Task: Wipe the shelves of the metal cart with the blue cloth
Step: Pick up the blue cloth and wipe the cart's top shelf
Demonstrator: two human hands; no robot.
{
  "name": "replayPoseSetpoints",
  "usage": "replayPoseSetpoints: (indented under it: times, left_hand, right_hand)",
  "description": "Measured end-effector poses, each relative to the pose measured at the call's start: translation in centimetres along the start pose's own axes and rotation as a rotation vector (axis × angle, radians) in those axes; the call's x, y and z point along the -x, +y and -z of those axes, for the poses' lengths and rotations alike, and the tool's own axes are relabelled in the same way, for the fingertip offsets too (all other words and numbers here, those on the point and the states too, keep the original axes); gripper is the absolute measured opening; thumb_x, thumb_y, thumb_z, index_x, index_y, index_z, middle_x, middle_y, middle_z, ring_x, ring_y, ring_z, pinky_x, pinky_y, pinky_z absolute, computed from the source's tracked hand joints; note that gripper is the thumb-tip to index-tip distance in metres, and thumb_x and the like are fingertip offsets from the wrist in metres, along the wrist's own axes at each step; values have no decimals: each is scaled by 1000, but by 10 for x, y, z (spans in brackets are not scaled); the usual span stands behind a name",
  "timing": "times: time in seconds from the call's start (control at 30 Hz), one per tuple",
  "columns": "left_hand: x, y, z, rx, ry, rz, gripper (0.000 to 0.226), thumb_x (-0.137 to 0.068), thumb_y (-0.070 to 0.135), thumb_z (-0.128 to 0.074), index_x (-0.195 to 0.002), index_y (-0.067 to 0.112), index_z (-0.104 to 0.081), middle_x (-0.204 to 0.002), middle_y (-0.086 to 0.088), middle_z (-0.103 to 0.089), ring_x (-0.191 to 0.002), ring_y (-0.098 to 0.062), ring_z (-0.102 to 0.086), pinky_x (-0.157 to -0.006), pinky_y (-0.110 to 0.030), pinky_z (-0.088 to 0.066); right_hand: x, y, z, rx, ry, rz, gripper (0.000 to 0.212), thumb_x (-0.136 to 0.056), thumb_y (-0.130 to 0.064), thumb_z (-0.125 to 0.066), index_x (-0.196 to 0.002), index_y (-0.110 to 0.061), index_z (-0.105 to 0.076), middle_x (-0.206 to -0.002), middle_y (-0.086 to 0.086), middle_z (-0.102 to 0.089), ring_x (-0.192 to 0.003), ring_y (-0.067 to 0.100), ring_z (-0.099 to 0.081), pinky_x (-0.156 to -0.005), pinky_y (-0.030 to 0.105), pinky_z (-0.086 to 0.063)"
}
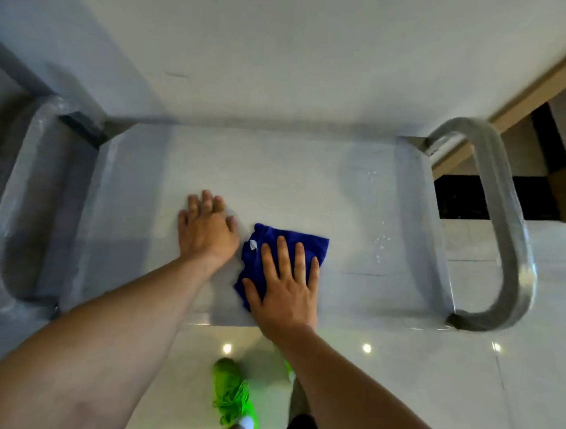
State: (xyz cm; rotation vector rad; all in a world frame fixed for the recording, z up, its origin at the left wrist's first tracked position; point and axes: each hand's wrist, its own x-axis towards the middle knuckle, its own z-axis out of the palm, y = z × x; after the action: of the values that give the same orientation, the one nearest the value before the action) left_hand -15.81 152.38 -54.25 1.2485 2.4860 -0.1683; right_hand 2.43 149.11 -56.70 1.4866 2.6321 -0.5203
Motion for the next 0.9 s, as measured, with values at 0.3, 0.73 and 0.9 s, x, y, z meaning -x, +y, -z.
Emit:
replayPoseSetpoints:
  times: [0.3,0.73,0.9]
  left_hand:
    - [15,51,-2,62,14,-67,62,-100,38,-35,-157,21,-14,-166,-7,2,-151,-32,4,-121,-49,-8]
    - [-13,117,-8,259,146,-231,57,-93,15,-47,-149,11,-40,-156,-8,-37,-146,-28,-26,-120,-41,-20]
    - [-22,140,-12,203,150,-265,52,-100,25,-39,-150,15,-37,-156,-5,-38,-146,-27,-27,-116,-48,-21]
  right_hand:
    - [30,33,-2,-9,43,-7,70,-97,-69,-30,-155,-30,-29,-165,-1,-22,-153,31,-12,-120,58,-7]
    - [-112,110,39,52,75,-54,76,-94,-72,-15,-158,-31,-18,-168,0,-13,-153,31,0,-120,55,8]
    - [-171,131,58,32,112,-55,77,-93,-72,-19,-158,-30,-20,-167,1,-14,-153,32,-2,-120,55,5]
